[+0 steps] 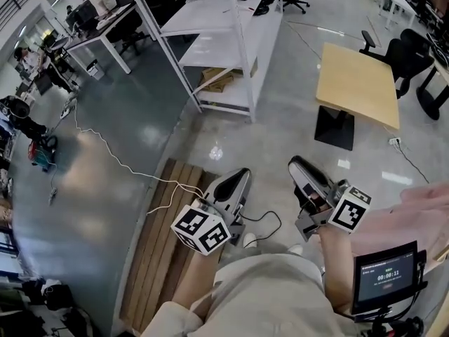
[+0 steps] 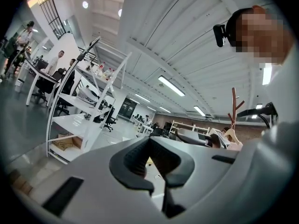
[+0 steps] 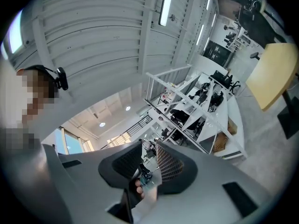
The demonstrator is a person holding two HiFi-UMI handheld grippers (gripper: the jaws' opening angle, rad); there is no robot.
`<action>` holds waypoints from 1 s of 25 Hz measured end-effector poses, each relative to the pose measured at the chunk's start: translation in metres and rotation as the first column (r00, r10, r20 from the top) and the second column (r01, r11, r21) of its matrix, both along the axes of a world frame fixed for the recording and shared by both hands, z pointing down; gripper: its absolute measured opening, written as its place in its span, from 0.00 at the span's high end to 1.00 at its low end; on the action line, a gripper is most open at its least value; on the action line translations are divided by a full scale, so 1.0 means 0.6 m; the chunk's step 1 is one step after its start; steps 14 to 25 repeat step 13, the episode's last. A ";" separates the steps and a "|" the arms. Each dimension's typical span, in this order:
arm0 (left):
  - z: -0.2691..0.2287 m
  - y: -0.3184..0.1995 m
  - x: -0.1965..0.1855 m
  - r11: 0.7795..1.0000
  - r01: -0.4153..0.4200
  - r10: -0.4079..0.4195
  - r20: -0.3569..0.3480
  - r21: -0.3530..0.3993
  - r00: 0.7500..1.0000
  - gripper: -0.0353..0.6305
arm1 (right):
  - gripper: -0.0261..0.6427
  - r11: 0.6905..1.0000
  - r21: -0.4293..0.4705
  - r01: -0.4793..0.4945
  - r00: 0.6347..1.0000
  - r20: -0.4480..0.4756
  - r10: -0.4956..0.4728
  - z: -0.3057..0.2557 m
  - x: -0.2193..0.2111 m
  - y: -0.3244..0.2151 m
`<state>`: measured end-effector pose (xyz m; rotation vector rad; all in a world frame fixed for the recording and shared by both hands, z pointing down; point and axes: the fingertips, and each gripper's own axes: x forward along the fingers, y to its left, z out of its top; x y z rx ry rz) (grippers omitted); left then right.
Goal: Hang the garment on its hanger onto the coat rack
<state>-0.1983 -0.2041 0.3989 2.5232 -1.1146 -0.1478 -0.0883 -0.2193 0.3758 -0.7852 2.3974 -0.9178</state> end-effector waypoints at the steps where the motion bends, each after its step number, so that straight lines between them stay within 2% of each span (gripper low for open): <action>1: 0.001 -0.001 0.002 1.000 -0.005 0.005 0.002 -0.004 1.000 0.94 | 0.81 1.000 0.000 -0.003 1.000 -0.001 0.003 0.001 0.001 0.000; 13: 0.024 -0.008 0.033 0.998 -0.061 0.061 0.010 -0.018 0.998 0.94 | 0.81 0.999 -0.025 -0.045 0.999 0.018 0.046 0.028 0.030 0.003; 25: 0.024 -0.008 0.033 0.998 -0.061 0.061 0.010 -0.018 0.998 0.94 | 0.81 0.999 -0.025 -0.045 0.999 0.018 0.046 0.028 0.030 0.003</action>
